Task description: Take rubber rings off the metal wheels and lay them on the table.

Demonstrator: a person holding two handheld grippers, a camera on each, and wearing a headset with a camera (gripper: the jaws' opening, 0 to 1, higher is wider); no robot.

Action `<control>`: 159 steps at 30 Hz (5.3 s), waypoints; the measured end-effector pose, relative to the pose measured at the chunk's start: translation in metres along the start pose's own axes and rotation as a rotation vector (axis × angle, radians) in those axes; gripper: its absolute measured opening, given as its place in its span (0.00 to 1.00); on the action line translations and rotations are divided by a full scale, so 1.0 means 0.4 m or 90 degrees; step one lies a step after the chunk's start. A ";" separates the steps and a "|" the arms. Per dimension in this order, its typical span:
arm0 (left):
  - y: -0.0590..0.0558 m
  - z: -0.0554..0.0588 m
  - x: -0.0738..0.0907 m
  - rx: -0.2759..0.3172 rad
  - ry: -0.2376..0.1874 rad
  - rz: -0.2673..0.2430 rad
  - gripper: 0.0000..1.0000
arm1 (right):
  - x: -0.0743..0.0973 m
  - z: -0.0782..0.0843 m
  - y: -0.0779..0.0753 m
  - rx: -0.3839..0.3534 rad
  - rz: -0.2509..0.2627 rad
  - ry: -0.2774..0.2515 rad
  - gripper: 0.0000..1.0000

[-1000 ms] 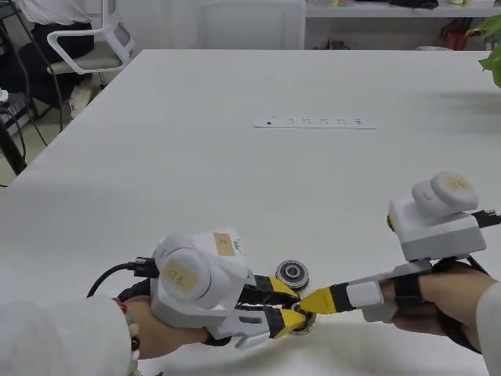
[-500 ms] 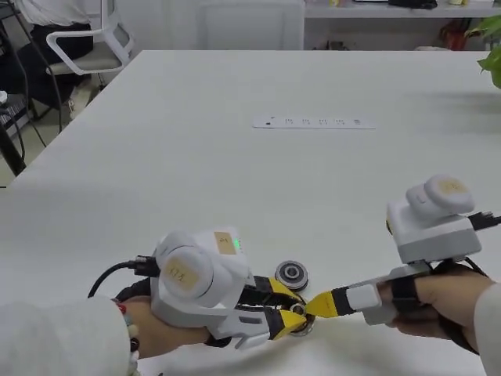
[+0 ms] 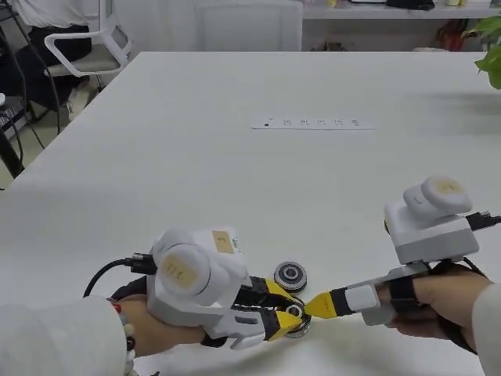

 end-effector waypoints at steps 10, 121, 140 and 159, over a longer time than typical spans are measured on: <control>0.003 -0.005 0.015 0.010 0.007 0.014 0.18 | 0.005 -0.007 0.003 -0.002 -0.006 -0.007 0.00; -0.075 -0.008 0.381 0.123 -0.055 -0.194 0.84 | -0.116 -0.039 0.090 0.139 0.050 0.014 0.00; -0.071 -0.008 0.384 0.127 -0.054 -0.203 0.82 | -0.104 -0.035 0.092 0.120 0.042 0.014 0.00; -0.070 -0.004 0.385 0.125 -0.049 -0.205 0.80 | -0.107 -0.033 0.073 0.114 0.064 0.016 0.00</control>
Point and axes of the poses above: the centre of the closed fingertips' face, and the gripper's own axes: x roughly backward along the fingers, y roughly to its left, z roughly out of its underside, the point moved 6 cm from there along x, roughly backward along the fingers, and after that the axes turned 8 degrees about -x, right-handed, at the moved point
